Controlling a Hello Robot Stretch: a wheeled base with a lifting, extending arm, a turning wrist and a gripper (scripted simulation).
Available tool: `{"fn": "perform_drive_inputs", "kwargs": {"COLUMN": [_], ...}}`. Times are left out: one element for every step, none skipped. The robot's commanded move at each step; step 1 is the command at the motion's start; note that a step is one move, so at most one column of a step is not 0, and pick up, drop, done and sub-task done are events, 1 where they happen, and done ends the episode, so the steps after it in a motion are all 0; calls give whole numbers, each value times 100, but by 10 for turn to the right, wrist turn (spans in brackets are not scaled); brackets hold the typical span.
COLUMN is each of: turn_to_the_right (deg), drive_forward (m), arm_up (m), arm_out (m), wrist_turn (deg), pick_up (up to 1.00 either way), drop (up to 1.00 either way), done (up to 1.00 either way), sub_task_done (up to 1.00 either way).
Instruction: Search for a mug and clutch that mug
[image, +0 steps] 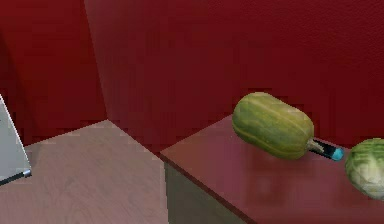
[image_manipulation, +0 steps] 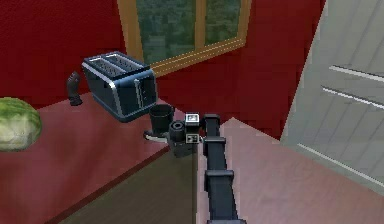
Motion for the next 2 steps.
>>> {"fn": "perform_drive_inputs", "kwargs": {"turn_to_the_right": [0,0], "drive_forward": [0,0], "arm_up": [10,0], "arm_out": [0,0], "wrist_turn": [0,0], "pick_up": [0,0], "drop": [0,0], "done": [0,100], "sub_task_done": [0,0]}}
